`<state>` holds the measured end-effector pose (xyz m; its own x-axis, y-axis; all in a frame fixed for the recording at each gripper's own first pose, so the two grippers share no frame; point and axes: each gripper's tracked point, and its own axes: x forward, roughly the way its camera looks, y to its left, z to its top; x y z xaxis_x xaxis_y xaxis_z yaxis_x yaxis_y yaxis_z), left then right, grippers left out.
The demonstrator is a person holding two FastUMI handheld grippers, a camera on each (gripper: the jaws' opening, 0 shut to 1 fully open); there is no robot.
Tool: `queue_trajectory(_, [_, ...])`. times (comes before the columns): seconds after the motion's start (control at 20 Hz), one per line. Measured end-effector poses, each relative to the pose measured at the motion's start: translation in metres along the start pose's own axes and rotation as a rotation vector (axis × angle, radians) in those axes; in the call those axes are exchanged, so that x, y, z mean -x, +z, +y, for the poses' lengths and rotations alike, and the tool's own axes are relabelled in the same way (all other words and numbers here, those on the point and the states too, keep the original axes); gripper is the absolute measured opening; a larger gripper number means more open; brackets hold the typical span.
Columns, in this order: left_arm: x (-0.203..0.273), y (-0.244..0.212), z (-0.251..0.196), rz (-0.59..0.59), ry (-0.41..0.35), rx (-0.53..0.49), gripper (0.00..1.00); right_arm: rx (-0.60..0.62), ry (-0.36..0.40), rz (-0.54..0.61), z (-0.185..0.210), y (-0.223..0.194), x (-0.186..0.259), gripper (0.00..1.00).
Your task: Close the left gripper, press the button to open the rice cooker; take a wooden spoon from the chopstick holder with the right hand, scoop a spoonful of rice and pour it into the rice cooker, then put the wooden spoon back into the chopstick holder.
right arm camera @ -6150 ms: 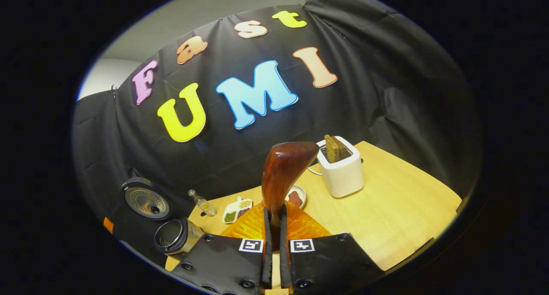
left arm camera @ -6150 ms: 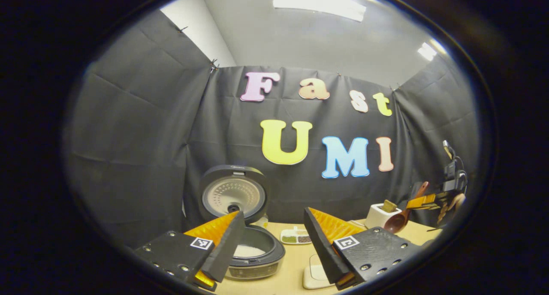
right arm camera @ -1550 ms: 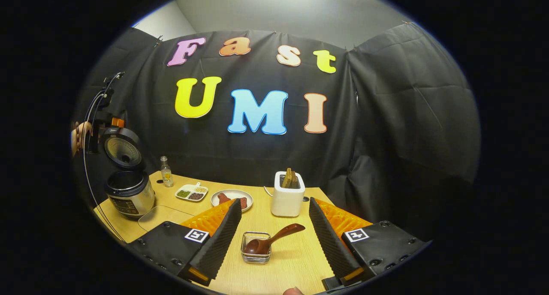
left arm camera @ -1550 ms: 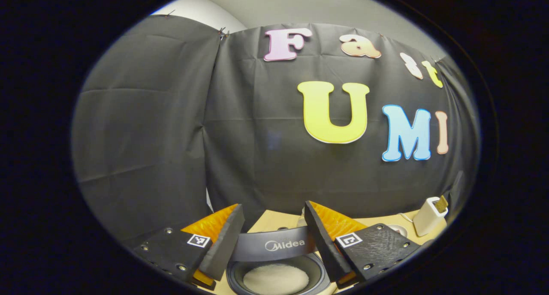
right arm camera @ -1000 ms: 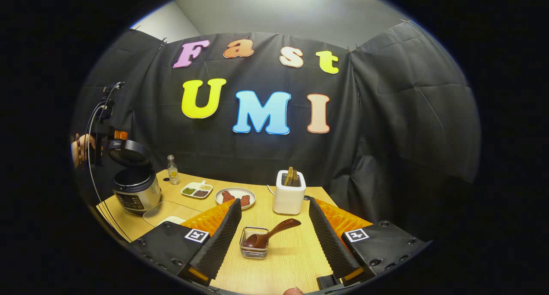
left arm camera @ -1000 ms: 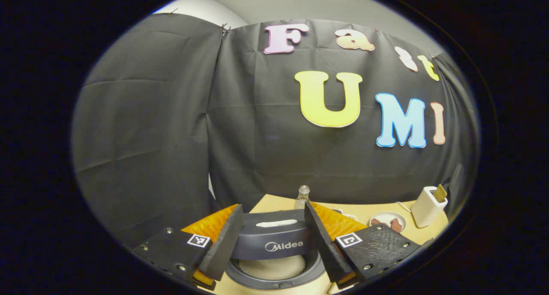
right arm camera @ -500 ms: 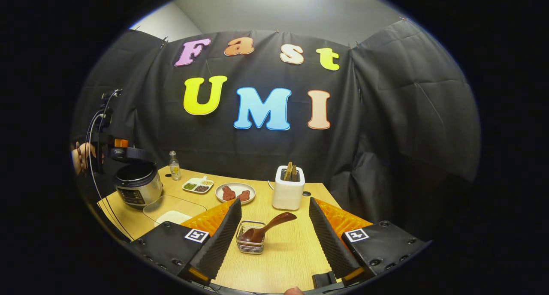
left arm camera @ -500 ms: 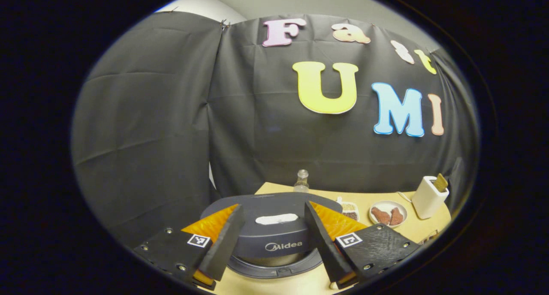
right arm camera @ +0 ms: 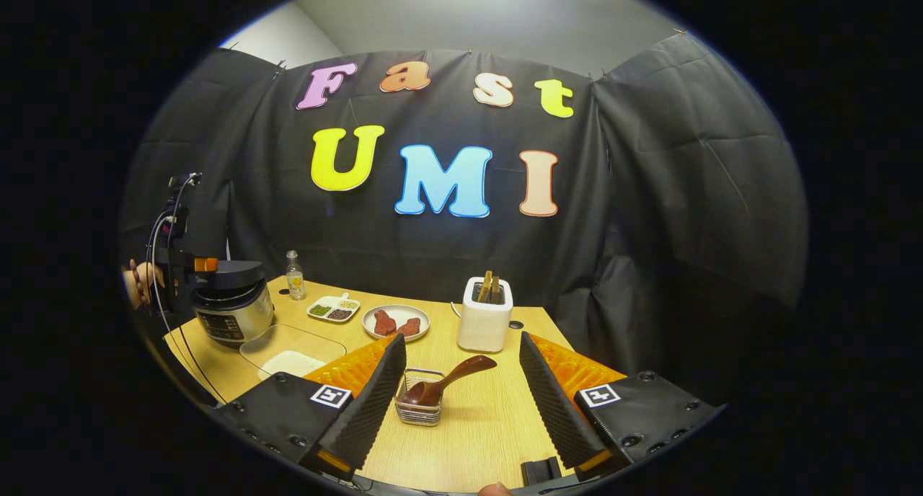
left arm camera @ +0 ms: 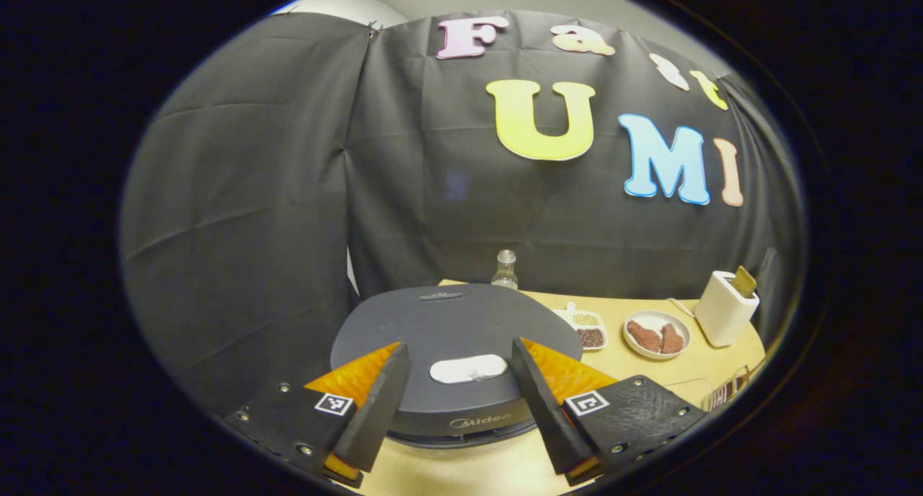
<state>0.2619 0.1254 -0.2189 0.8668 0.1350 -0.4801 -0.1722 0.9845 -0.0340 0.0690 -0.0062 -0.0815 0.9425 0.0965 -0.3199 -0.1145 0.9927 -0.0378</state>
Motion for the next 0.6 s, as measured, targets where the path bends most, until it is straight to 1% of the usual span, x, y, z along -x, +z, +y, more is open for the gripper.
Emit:
queue_trajectory(0.1, [0.0,-0.012,-0.001,0.013,0.0,-0.012,0.91,0.003,-0.001,0.002,0.0,0.0,0.0,0.99])
queue_trajectory(0.15, [-0.001,-0.017,-0.001,0.019,0.0,-0.017,0.89,0.004,-0.001,0.002,0.0,0.0,0.0,0.99])
queue_trajectory(0.2, [-0.001,-0.022,-0.002,0.025,0.0,-0.02,0.91,0.005,-0.001,0.002,0.0,0.0,0.0,0.99])
queue_trajectory(0.25, [-0.002,-0.027,-0.001,0.031,0.0,-0.022,0.89,0.007,-0.001,0.002,0.001,-0.001,0.001,0.99])
queue_trajectory(0.3, [-0.002,-0.03,-0.002,0.027,0.003,-0.027,0.91,0.009,0.0,0.002,0.001,-0.001,0.001,0.99])
queue_trajectory(0.6, [0.001,-0.033,-0.002,0.01,0.01,-0.006,0.93,0.017,-0.004,0.015,0.003,-0.007,0.001,0.99])
